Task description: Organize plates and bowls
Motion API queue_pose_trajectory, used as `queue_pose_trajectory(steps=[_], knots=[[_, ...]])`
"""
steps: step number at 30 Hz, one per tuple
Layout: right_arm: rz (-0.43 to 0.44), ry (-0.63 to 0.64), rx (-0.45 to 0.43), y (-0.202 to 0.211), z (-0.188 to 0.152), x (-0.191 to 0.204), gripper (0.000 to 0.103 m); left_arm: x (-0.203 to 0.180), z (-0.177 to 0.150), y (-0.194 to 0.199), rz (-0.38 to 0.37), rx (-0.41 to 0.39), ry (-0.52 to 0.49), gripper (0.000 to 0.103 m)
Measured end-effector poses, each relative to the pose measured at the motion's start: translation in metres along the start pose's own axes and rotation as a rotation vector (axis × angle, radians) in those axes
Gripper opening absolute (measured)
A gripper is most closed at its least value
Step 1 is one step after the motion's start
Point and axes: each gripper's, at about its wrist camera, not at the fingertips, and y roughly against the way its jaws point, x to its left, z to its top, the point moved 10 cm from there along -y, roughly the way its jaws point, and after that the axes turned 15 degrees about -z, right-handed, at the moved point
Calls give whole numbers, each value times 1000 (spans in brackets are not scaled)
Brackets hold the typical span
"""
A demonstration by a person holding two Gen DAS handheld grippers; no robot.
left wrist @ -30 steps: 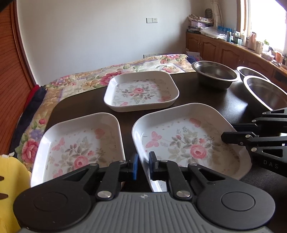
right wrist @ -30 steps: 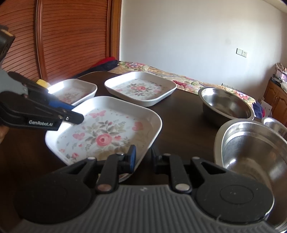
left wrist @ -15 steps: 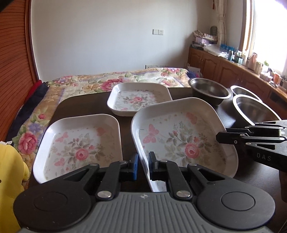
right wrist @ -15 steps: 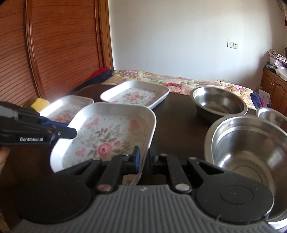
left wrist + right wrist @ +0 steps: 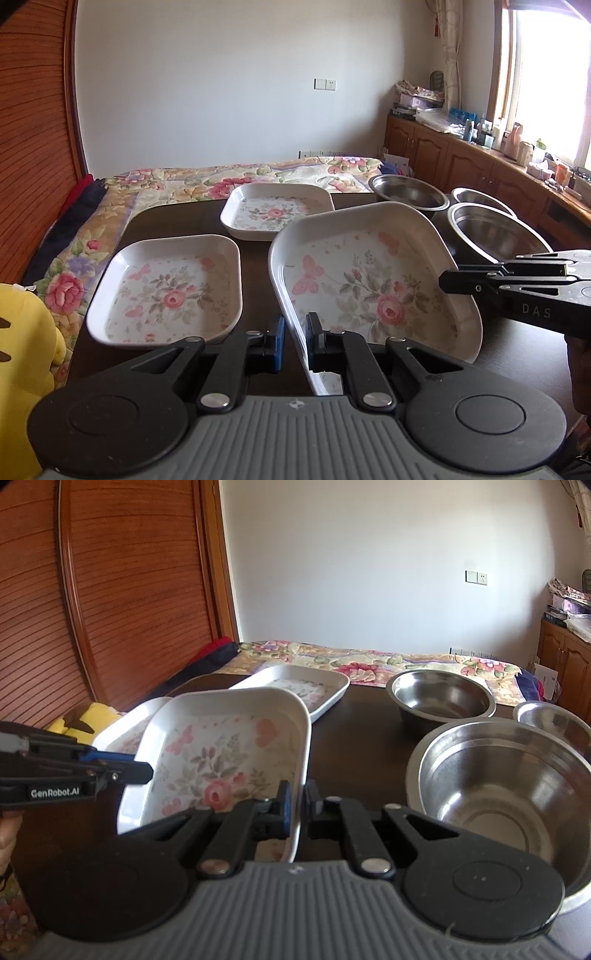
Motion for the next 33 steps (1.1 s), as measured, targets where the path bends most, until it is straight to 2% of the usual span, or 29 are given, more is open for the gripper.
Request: queue_pose_trajectory(steps=[8, 15, 33], knots=[[37, -6, 16, 20, -13, 6, 9, -4, -20, 19, 9, 3, 10, 39], [82, 21, 73, 31, -38, 18, 9, 0, -38, 15, 8, 26, 44, 39], [100, 44, 115, 33, -58, 25, 15, 8, -52, 2, 9, 55, 62, 39]])
